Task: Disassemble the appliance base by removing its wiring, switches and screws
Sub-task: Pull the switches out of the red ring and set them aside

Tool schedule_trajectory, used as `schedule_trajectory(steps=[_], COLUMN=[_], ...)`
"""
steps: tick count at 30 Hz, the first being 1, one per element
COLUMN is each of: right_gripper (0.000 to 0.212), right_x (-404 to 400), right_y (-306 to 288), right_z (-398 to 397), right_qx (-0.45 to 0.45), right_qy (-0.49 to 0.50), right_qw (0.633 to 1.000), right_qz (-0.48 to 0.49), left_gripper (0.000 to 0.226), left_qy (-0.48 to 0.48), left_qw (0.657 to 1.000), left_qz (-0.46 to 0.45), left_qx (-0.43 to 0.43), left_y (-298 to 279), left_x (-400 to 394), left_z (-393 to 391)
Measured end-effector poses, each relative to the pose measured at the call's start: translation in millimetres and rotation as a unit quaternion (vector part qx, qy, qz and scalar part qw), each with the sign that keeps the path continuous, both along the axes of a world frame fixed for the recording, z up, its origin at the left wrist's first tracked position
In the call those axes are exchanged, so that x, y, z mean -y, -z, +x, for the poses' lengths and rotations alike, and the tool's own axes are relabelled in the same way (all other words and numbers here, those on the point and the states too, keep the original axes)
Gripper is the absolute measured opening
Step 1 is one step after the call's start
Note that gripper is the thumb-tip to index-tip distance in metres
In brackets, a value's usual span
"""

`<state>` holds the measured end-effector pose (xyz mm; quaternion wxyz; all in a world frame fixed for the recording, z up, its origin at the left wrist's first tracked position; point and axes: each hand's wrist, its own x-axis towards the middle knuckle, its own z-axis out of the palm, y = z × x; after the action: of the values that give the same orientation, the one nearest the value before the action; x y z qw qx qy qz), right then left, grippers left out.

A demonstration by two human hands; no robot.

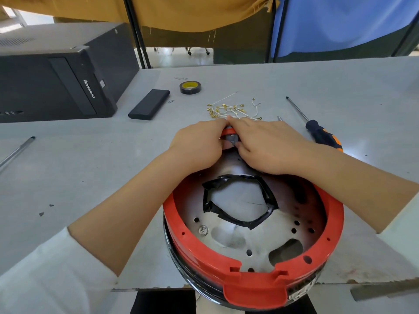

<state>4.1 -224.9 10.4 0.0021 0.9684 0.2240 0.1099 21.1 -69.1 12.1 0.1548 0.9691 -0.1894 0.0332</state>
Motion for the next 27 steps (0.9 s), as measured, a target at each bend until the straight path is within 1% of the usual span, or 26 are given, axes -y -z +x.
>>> schedule_trajectory(steps=[2,4,8,11,16,20,27], right_gripper=[0.040,0.039,0.036,0.034,0.032,0.035,0.037], right_x=[0.4,0.3,-0.3,-1.4,-2.4,-4.2,-5.0], right_y=[0.3,0.7,3.6,5.1,4.6,4.0,2.3], right_z=[0.3,0.2,-0.3,0.1,-1.3,-2.4,-2.7], right_qx=[0.001,0.006,0.035,0.045,0.056,0.053,0.042], right_qy=[-0.004,-0.005,-0.007,-0.005,-0.004,-0.002,0.003], right_qw=[1.000,1.000,0.999,0.999,0.998,0.998,0.998], right_qz=[0.003,0.005,-0.007,-0.020,-0.034,-0.039,-0.035], left_gripper=[0.036,0.033,0.033,0.037,0.047,0.040,0.039], left_qy=[0.001,-0.011,-0.029,-0.036,-0.043,-0.044,-0.053], left_qw=[1.000,1.000,0.997,0.994,0.992,0.992,0.990], left_qz=[-0.014,-0.013,0.032,0.056,0.078,0.074,0.079], left_qx=[-0.001,0.017,0.071,0.090,0.091,0.096,0.099], left_y=[0.4,2.3,5.3,3.9,-1.2,-3.4,-3.2], left_x=[0.1,2.0,5.8,8.5,9.8,10.3,11.8], left_z=[1.5,2.3,0.3,-2.9,-7.4,-10.8,-12.9])
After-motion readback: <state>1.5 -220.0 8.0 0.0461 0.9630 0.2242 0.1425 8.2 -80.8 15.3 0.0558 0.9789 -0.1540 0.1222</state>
